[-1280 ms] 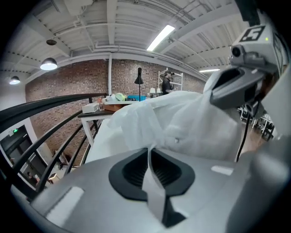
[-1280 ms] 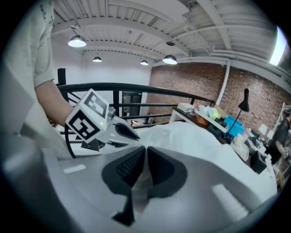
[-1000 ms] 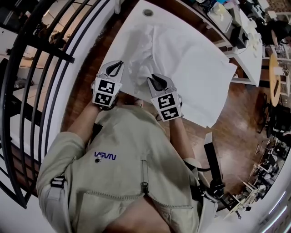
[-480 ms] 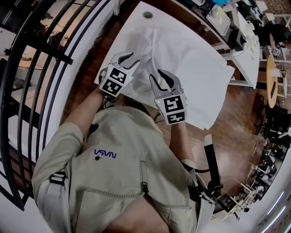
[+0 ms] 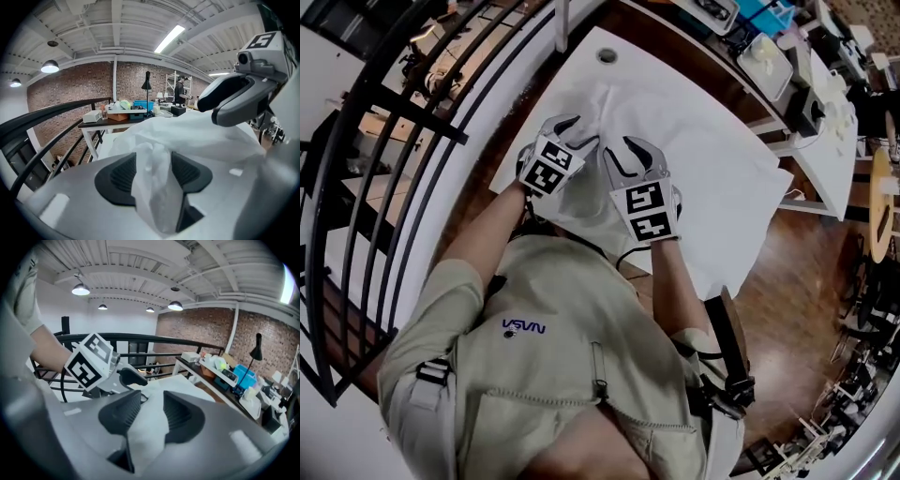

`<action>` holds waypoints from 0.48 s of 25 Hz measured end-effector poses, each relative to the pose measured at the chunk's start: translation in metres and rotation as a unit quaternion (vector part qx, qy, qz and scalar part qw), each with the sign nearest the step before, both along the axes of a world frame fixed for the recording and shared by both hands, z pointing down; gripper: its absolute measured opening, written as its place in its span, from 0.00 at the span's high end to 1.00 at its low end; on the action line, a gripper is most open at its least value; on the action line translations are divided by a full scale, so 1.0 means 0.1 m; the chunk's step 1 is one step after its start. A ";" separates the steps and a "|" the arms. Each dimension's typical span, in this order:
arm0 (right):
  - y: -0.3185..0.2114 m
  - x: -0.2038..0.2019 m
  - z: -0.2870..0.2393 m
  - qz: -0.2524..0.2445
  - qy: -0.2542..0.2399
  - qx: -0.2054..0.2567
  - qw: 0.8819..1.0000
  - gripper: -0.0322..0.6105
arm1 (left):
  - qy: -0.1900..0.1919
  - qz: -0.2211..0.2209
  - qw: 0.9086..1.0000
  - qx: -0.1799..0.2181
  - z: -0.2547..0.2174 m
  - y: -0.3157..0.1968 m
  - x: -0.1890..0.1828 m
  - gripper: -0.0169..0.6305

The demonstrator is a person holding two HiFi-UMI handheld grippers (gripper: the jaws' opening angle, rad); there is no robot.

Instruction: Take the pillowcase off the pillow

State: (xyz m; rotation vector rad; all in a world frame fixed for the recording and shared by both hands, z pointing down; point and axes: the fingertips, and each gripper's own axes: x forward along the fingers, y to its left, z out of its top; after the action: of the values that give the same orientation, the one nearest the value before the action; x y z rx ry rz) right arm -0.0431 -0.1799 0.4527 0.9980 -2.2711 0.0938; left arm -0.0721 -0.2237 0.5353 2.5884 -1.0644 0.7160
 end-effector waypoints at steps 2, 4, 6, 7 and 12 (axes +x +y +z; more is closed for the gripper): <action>-0.12 -0.05 0.11 0.006 0.023 -0.004 1.000 0.71 | 0.006 0.018 1.000 -0.019 0.08 -0.01 0.03 0.61; -0.23 -0.10 0.27 0.014 0.059 -0.013 0.998 0.69 | 0.009 0.048 0.999 -0.023 0.14 0.02 0.09 0.76; -0.30 -0.12 0.49 0.018 0.108 -0.031 0.994 0.68 | 0.003 0.076 0.997 -0.010 0.14 0.05 0.12 0.95; -0.32 -0.11 0.61 0.021 0.134 -0.039 0.990 0.68 | 0.000 0.085 0.996 -0.002 0.15 0.07 0.12 0.95; -0.46 0.13 0.56 0.086 0.193 -0.005 0.978 0.94 | 0.001 0.077 0.997 0.018 0.15 -0.08 -0.08 0.95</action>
State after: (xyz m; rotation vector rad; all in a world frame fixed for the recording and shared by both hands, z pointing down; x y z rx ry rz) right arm -0.0298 -0.2258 0.5090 1.1000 -1.8310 -0.0153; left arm -0.0799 -0.2318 0.5500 2.7233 -0.8924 0.7358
